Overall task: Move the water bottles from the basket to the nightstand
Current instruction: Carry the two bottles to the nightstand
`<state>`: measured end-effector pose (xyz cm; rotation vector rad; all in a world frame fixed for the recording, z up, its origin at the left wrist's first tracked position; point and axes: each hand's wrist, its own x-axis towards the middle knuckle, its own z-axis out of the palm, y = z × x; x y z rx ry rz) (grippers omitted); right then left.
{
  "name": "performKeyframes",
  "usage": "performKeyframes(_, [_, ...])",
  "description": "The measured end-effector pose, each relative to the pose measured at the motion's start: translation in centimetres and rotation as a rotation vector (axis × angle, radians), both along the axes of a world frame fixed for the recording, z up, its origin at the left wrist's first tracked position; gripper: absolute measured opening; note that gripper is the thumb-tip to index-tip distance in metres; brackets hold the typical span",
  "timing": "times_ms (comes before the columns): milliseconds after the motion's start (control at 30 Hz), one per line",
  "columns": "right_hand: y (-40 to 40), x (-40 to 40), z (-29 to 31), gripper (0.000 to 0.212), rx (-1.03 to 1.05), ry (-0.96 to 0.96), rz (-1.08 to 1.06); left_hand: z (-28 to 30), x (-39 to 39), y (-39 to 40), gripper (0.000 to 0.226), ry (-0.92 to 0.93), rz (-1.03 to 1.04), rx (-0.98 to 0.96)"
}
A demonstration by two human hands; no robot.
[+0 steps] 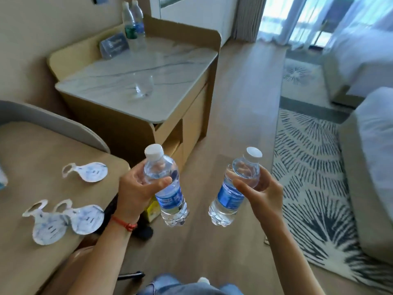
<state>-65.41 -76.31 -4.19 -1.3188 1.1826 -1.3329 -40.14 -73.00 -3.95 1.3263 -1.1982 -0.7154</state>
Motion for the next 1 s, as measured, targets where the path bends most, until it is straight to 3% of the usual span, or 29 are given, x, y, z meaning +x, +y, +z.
performKeyframes(167, [-2.3,-5.2,-0.1,0.061,0.025,-0.013,-0.112,-0.2,-4.5,-5.0,0.037,0.169,-0.154,0.052])
performKeyframes(400, [-8.7,-8.9,-1.5,0.052,0.073,-0.008,-0.214,-1.1,-7.7,-14.4,0.038,0.186,-0.264,0.115])
performKeyframes(1000, [-39.8,-11.7,-1.6,0.045,0.112,-0.024,-0.372,-1.3,-12.3,-49.4,0.05,0.146,-0.418,0.173])
